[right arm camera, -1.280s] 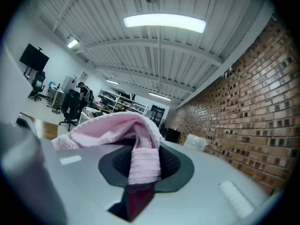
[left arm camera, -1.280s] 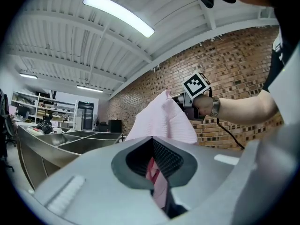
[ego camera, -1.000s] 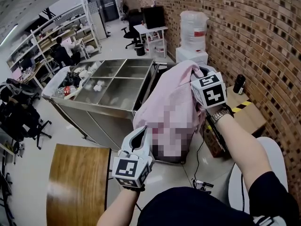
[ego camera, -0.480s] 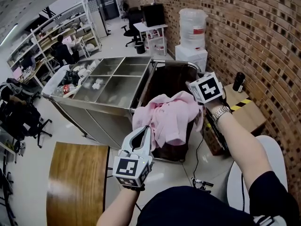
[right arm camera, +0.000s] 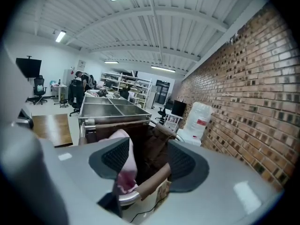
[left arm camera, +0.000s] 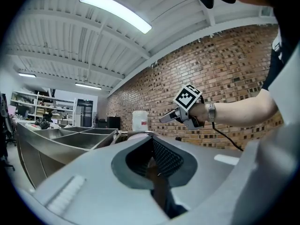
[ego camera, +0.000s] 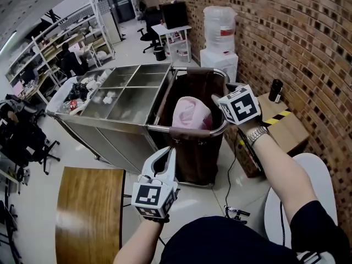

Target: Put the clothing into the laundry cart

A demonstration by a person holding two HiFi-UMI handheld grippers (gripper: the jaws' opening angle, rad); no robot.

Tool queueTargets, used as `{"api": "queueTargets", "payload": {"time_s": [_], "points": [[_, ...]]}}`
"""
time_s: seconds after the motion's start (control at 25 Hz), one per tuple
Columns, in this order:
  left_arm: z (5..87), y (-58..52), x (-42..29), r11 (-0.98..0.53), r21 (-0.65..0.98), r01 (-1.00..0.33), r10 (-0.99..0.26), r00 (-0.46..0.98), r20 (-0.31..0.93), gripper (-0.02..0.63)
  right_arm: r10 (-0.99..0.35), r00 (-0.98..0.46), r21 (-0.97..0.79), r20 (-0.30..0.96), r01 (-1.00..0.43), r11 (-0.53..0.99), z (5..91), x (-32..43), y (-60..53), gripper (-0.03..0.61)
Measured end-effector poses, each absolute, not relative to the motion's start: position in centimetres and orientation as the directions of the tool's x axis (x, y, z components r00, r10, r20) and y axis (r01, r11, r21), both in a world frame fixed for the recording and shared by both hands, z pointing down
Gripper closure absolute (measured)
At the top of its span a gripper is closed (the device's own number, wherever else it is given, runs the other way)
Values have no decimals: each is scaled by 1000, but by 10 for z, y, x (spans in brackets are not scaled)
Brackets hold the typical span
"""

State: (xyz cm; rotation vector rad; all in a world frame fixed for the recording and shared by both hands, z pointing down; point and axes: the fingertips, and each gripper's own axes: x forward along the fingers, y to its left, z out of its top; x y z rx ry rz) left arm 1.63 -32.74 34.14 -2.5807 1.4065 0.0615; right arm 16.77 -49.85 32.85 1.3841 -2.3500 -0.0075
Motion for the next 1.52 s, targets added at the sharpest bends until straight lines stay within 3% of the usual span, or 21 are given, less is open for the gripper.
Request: {"api": "queueTargets", "payload": {"time_s": [0.84,1.52], "points": [[340,-282,-5,-594,-132,-794,-790,606,-95,611,-837,-436,186,331,-839,511,342,122,-402,354],[285,-254,18,-627,-129,-768,-763,639,-96,611,-877,-436,217,202,-854,474,308,107,-313,432]]}}
